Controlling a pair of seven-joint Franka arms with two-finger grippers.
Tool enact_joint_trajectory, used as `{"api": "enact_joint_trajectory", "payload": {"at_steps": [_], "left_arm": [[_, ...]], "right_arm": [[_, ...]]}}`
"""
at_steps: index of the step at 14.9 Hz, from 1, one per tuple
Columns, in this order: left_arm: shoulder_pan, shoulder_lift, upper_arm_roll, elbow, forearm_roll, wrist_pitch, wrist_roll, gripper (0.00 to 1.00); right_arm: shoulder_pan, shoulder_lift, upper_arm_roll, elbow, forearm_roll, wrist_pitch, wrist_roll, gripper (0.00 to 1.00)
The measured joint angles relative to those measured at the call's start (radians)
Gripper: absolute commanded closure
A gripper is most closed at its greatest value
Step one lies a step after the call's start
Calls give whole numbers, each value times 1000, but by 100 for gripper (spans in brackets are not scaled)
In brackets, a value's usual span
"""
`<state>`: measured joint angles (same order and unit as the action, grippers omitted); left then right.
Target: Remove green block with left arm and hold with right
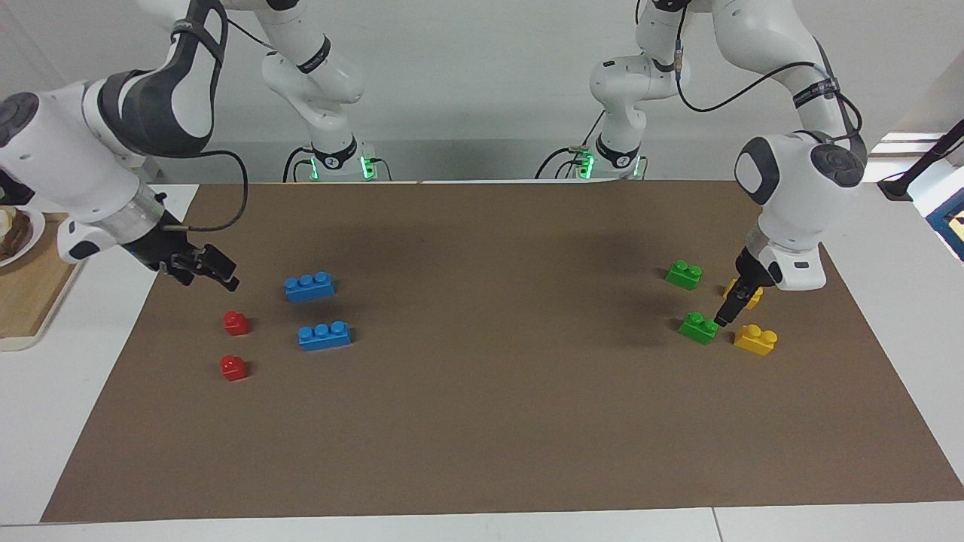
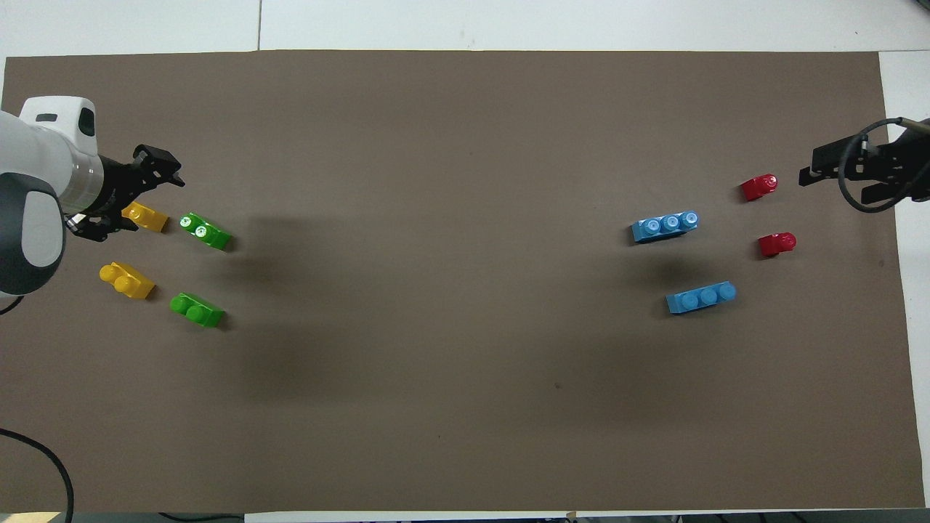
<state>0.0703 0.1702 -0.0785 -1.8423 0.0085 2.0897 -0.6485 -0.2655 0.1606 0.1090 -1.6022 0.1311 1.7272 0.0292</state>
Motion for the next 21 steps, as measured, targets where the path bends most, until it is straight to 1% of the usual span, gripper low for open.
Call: {"api": "enact_joint_trajectory", "payload": {"at_steps": [4,6,7,9,12,15,18,21], "left_arm": [[0,-72,-1,27,0,-115,250,0],[0,-126,-1,27,0,-173,348,0],[0,-150,-1,27,0,-196,391,0],[0,-188,-1,26,0,-226,437,0],[0,-229,-4,26,0,-271,462,0],[-1,-265,-10,26,0,-338,545,0],[0,-286,-9,25,0,-372,625,0],[0,-287,-10,25,-1,-372,631,0]], "right_arm": [[12,-122,21,2,-6,-131,-97,0],[43,-167,27,1,-23,-189,-104,0],[63,-179,28,0,-45,-199,-104,0],[89,-183,29,-2,-75,-195,-104,0],[89,-176,28,-4,-80,-193,-104,0],[89,-175,28,-6,-80,-193,-104,0],[89,-175,28,-8,-80,-193,-104,0],[89,-175,28,-10,-80,-193,-104,0]]}}
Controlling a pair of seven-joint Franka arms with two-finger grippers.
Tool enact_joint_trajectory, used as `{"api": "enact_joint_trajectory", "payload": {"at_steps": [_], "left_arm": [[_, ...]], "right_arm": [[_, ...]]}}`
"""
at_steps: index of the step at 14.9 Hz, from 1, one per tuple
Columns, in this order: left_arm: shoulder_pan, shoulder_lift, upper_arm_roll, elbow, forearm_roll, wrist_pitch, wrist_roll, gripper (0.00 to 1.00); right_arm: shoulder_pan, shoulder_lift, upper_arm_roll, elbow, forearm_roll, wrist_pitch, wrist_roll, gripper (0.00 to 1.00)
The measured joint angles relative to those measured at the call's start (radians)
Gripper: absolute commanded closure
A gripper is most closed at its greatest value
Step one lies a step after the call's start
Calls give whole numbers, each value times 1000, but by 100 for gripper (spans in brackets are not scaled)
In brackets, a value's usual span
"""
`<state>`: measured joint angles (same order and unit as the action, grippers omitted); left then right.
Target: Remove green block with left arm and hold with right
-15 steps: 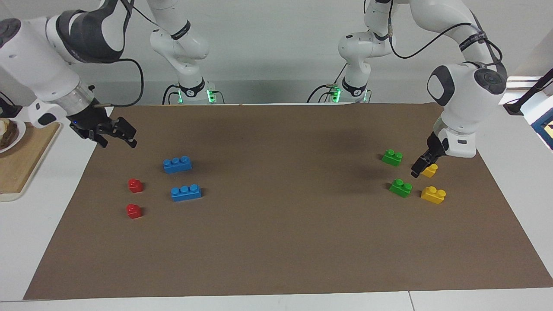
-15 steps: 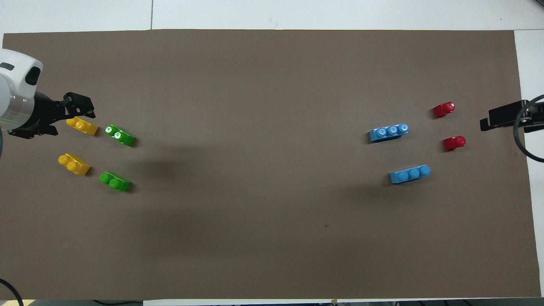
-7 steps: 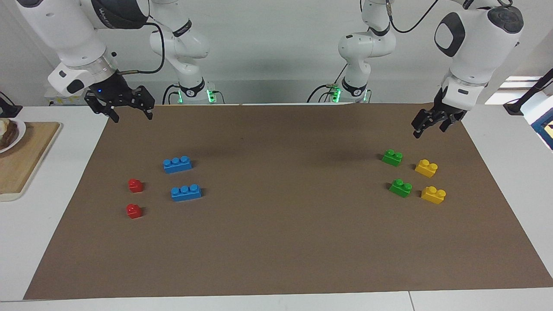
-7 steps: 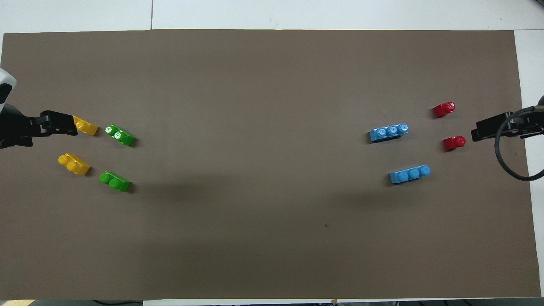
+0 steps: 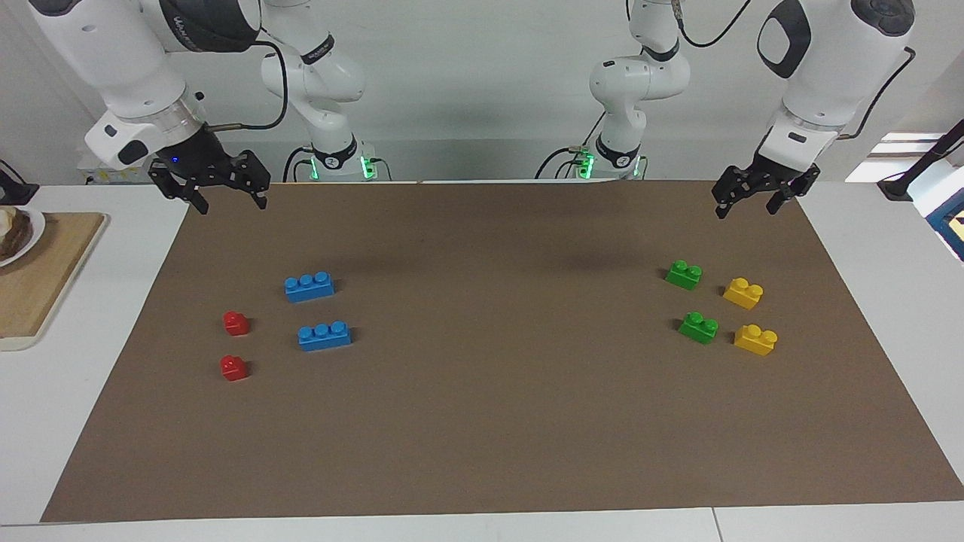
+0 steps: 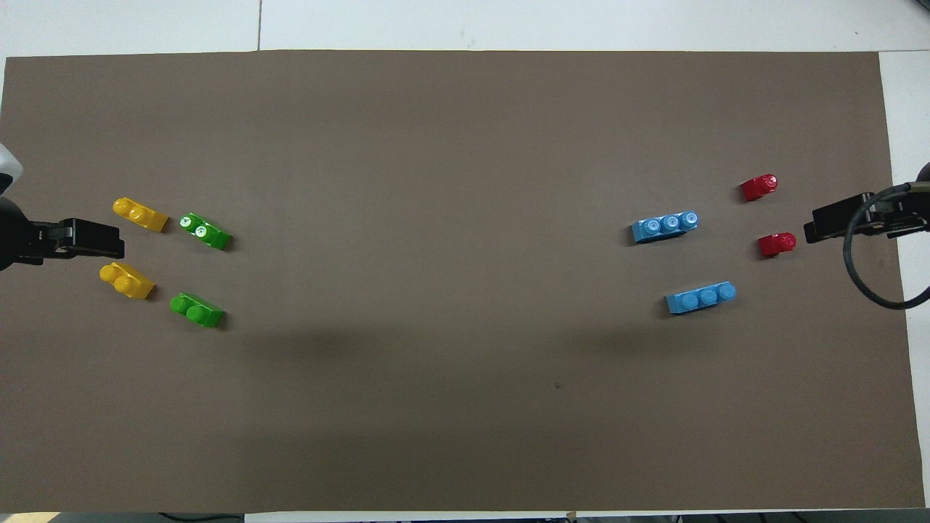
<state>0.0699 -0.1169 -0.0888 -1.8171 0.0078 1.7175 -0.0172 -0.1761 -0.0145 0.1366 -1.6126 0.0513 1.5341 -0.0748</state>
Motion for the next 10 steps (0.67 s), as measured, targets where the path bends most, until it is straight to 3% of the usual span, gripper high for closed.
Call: {"api": "enact_joint_trajectory", "payload": {"at_steps": [10], "left_arm": [[0,0,-2,4,-2,0,-4,0]], "right_arm": [[-3,-2,-2,-11,0,0,0,0]]}}
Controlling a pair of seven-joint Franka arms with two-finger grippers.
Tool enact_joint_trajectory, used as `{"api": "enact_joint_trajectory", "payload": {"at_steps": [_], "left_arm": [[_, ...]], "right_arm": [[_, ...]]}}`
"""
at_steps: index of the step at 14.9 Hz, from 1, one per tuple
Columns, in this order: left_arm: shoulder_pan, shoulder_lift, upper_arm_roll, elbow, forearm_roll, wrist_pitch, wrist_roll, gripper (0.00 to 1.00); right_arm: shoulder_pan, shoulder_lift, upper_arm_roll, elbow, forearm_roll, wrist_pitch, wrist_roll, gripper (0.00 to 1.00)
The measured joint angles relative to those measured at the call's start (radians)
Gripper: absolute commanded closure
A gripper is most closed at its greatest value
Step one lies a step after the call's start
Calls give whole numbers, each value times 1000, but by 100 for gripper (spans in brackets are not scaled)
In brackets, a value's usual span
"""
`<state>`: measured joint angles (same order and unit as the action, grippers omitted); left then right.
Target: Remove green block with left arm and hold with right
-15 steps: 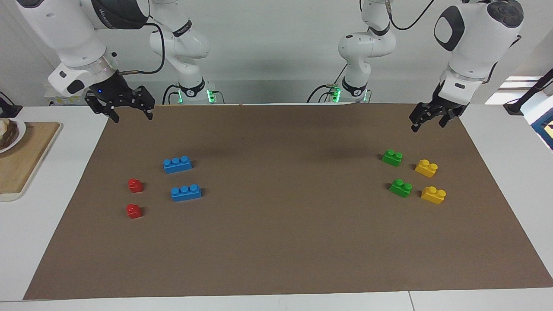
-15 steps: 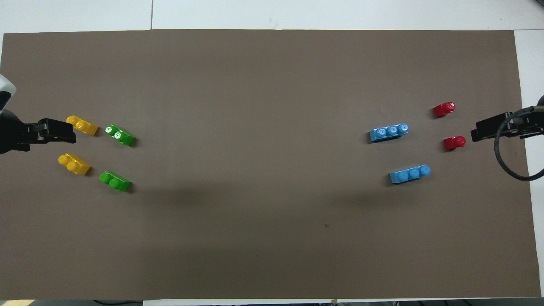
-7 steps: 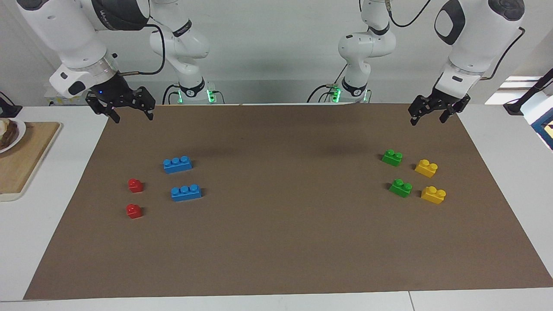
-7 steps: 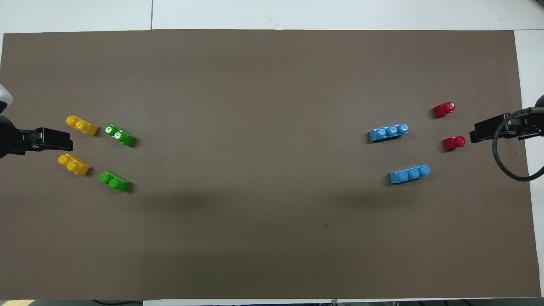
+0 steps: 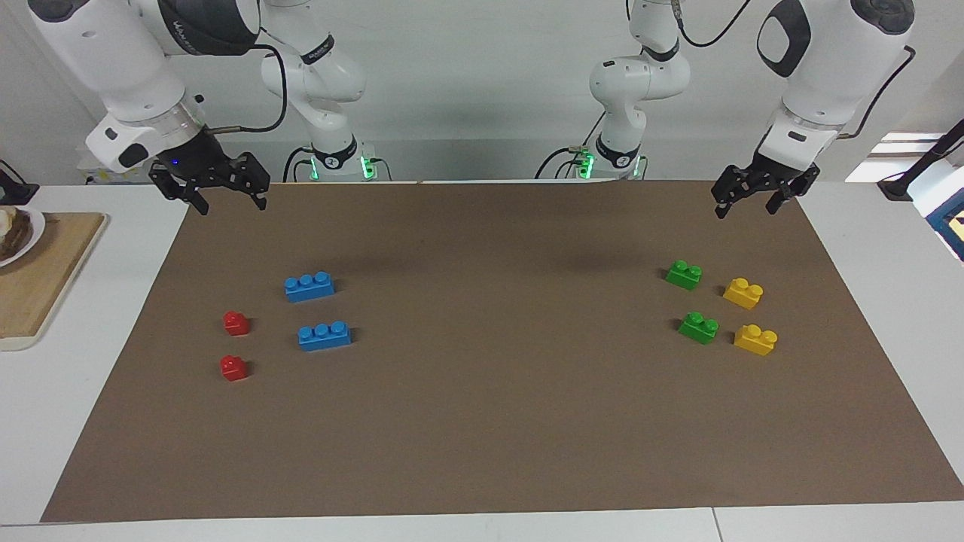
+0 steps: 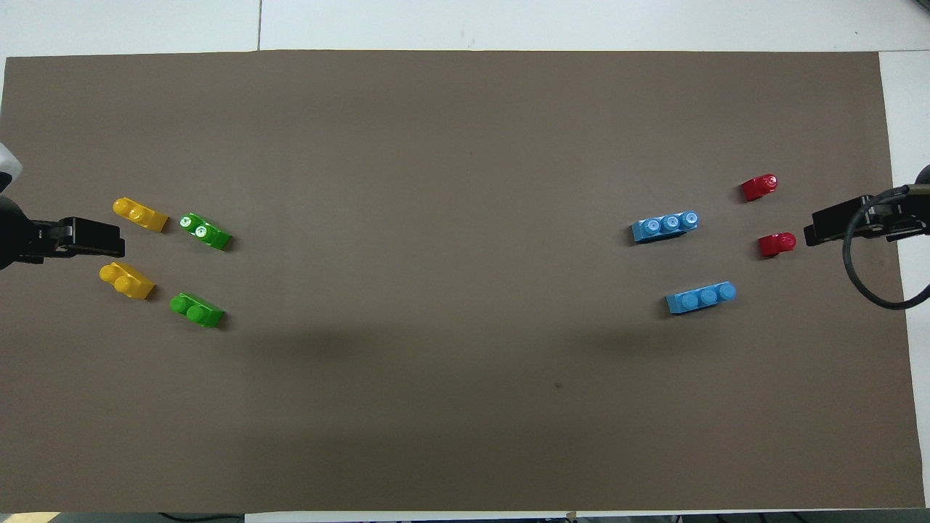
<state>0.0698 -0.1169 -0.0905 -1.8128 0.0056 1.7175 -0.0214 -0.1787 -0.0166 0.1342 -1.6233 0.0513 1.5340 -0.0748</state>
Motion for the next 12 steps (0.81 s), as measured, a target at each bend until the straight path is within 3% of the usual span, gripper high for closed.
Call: {"api": "enact_joint_trajectory", "payload": {"at_steps": [5,9,12], "left_arm": [[0,0,3,7,-20,0,-22,0],[0,0,4,11,-26,0,-24,0],[0,0,4,11,-27,0,-24,0]], "right_arm": [[33,0,-16,-2,0,0,0,0],[180,0,-172,-7,0,0,0,0],[186,-1,-197,-7,-14,0,0,0]]}}
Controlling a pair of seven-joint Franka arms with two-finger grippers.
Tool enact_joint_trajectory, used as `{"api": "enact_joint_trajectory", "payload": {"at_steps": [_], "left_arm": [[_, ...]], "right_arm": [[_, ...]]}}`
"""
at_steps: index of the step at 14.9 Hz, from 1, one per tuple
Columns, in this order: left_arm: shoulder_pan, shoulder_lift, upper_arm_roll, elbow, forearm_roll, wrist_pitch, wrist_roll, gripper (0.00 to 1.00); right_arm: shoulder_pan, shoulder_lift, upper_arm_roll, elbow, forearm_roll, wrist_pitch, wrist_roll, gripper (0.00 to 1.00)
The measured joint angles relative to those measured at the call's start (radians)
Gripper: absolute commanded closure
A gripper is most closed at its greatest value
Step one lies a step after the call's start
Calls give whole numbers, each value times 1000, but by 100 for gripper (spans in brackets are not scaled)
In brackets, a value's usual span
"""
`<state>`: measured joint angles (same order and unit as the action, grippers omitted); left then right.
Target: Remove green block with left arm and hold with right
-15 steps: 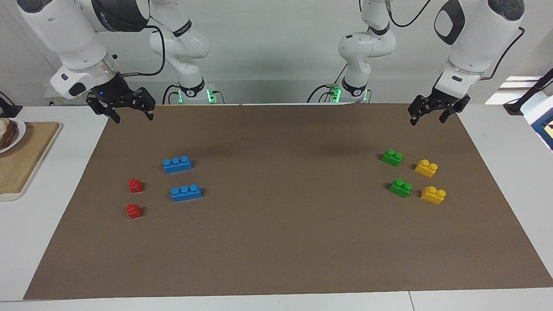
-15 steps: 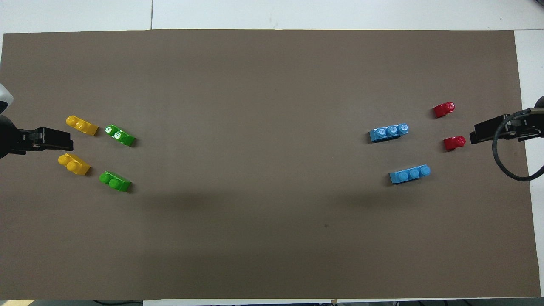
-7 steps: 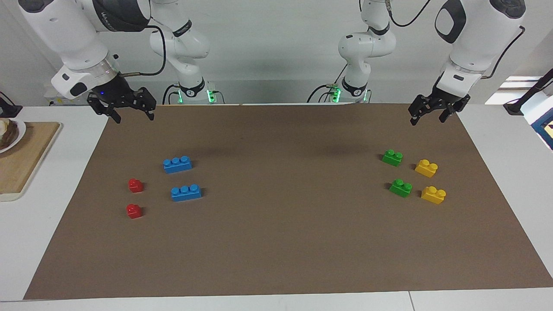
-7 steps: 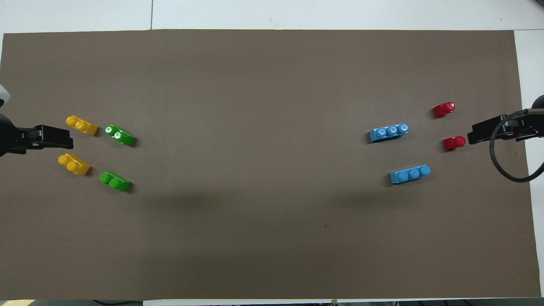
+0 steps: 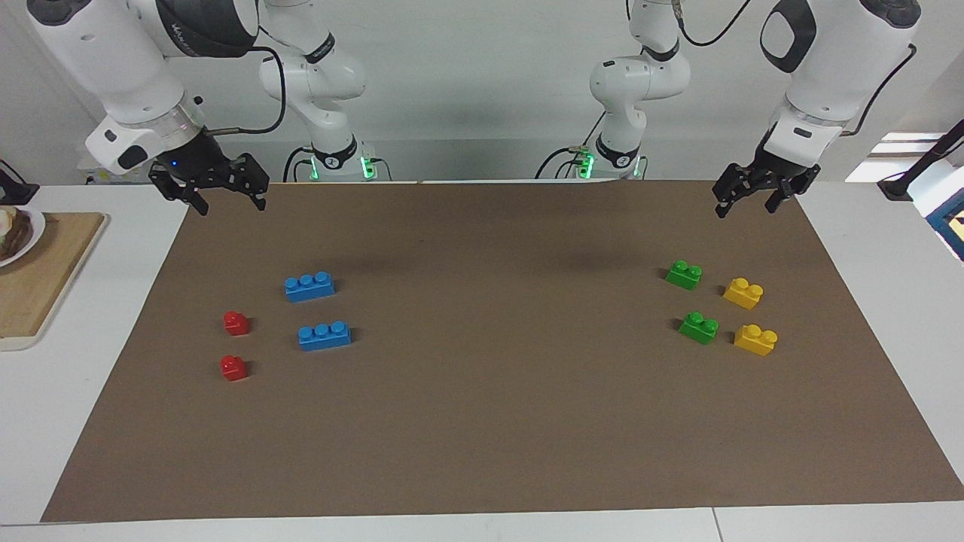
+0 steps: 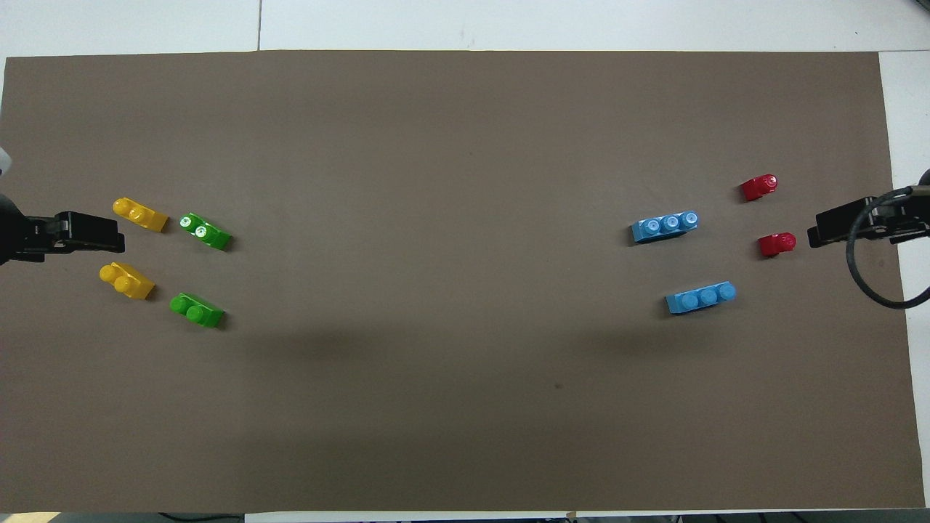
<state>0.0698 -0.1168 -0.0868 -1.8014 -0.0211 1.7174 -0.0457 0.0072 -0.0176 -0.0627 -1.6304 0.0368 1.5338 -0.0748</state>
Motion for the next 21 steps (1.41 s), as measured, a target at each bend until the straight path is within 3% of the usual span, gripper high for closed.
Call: {"api": "enact_joint_trajectory", "payload": {"at_steps": [21], "left_arm": [[0,0,-1,0,0,0,0,0]], "right_arm": [[0,-1,-5,-1,-66,22,0,0]]}}
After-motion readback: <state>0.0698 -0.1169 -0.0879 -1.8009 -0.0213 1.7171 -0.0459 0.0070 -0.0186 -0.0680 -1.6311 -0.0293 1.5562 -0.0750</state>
